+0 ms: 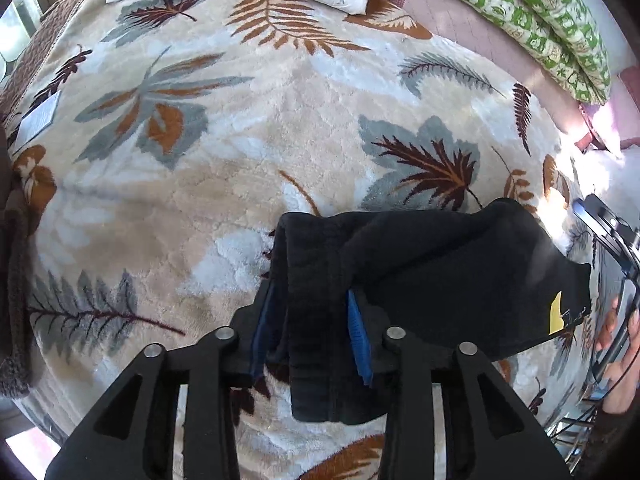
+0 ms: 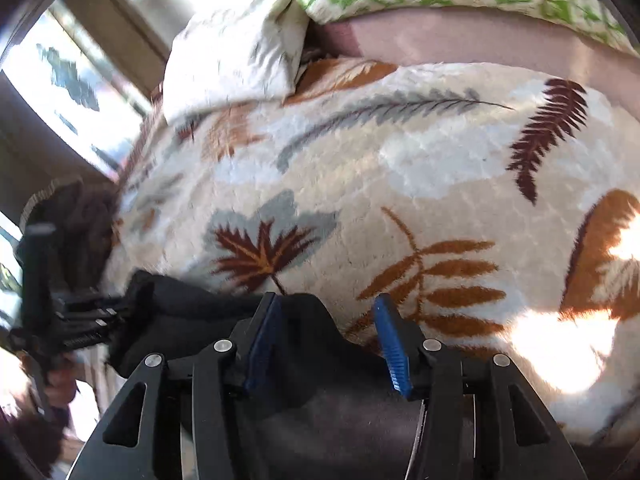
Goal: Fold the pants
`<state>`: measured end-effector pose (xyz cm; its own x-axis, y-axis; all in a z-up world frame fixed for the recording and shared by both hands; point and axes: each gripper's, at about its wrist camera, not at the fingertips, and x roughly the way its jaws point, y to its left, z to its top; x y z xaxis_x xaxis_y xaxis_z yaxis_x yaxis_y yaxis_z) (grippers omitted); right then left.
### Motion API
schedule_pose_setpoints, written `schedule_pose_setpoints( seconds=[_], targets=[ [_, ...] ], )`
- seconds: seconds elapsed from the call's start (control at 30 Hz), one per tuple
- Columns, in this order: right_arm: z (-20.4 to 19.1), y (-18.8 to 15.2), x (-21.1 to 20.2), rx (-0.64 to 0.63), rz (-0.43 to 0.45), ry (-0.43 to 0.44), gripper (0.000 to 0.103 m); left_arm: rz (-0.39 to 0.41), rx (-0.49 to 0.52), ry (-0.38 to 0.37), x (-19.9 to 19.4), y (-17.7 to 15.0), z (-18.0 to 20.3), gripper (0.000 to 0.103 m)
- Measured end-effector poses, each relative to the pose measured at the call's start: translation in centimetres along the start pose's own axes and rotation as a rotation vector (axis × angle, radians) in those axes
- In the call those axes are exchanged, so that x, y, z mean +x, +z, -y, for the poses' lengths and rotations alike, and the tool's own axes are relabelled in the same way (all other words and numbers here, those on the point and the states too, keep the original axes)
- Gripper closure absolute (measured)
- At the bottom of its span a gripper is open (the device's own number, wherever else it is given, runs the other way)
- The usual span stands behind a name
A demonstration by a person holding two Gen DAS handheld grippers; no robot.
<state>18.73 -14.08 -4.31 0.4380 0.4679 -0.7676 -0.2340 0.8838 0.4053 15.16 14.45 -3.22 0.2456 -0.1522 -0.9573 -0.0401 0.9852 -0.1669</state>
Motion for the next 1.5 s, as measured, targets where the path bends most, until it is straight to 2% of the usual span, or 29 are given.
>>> schedule_pose_setpoints(
  seconds=[0.03, 0.13, 0.17, 0.2, 0.23, 0.27, 0.3, 0.33, 0.4, 0.53, 0.63, 0.83, 0.87, 0.9, 1.0, 1.07, 1.13, 1.23, 1.37, 1.47, 1.5],
  targets=[
    [0.5, -0.1, -2.1, 0.047, 0.043, 0.029, 0.050, 0.015, -0.009, 0.004, -0.6, -0.4, -0.1, 0.064],
    [1.1, -1.7, -7.5, 0.093, 0.106, 0.027, 0.046, 0.050, -0.002, 0.017, -2.2, -1.6, 0.8, 0.064],
    [1.1, -2.5, -8.8, 0.097, 0.107, 0.010, 0.038, 0.066, 0.001, 0.030, -2.7, -1.9, 1.0, 0.064],
    [0.9, -3.2, -9.6, 0.086, 0.097, -0.023, 0.036, 0.093, 0.008, 0.059, -3.1, -2.2, 1.4, 0.064],
    [0.5, -4.2, -10.1, 0.061, 0.080, -0.063, 0.036, 0.117, 0.029, 0.092, -3.5, -2.5, 1.3, 0.061],
    [0.1, -5.2, -10.4, 0.033, 0.060, -0.092, 0.036, 0.125, 0.049, 0.120, -3.3, -2.3, 1.4, 0.052],
    [-0.4, -6.5, -10.5, 0.011, 0.049, -0.111, 0.036, 0.097, 0.051, 0.133, -2.7, -1.9, 1.1, 0.051],
    [-0.6, -7.8, -10.6, -0.001, 0.045, -0.115, 0.036, 0.056, 0.029, 0.113, -2.0, -1.3, 0.5, 0.051],
    [-1.1, -10.4, -10.7, -0.016, 0.049, -0.115, 0.036, -0.006, -0.025, 0.010, -1.6, -1.2, -0.7, 0.051],
    [-3.9, -14.2, -8.7, -0.161, 0.060, -0.166, 0.036, 0.015, -0.067, -0.054, -2.2, -2.1, -1.5, 0.051],
    [-7.0, -14.9, -5.9, -0.287, 0.039, -0.198, 0.040, -0.024, -0.054, -0.085, -1.4, -2.6, -1.4, 0.051],
    [-9.7, -14.5, -1.1, -0.464, -0.050, -0.309, 0.059, -0.069, -0.030, -0.054, 1.1, -2.5, -0.5, 0.051],
    [-9.8, -14.6, -0.6, -0.484, -0.070, -0.323, 0.069, -0.068, -0.028, -0.028, 1.4, -2.3, -0.3, 0.051],
    [-9.8, -14.7, -0.2, -0.499, -0.084, -0.343, 0.073, -0.070, -0.031, -0.009, 1.8, -2.2, -0.3, 0.051],
    [-9.7, -14.7, 0.4, -0.528, -0.103, -0.381, 0.094, -0.102, -0.067, -0.009, 2.3, -1.9, -0.5, 0.052],
    [-9.6, -14.6, 0.4, -0.537, -0.104, -0.390, 0.099, -0.095, -0.079, -0.030, 1.6, -2.1, -0.9, 0.056],
    [-9.9, -14.8, -0.2, -0.550, -0.098, -0.393, 0.100, -0.081, -0.067, -0.008, 1.2, -2.5, -1.1, 0.056],
    [-10.4, -15.5, -2.3, -0.539, -0.074, -0.351, 0.100, -0.099, -0.053, 0.021, 2.2, -2.5, -1.1, 0.056],
    [-9.7, -16.6, -1.9, -0.518, -0.119, -0.342, 0.100, -0.089, -0.034, 0.057, 2.4, -2.3, -0.4, 0.054],
    [-9.3, -16.8, -0.8, -0.496, -0.128, -0.351, 0.098, -0.083, -0.051, -0.008, 1.5, -2.7, -1.0, 0.054],
    [-9.3, -16.7, -0.9, -0.477, -0.116, -0.343, 0.094, -0.077, -0.066, -0.039, 0.9, -2.9, -1.4, 0.054]
  ],
)
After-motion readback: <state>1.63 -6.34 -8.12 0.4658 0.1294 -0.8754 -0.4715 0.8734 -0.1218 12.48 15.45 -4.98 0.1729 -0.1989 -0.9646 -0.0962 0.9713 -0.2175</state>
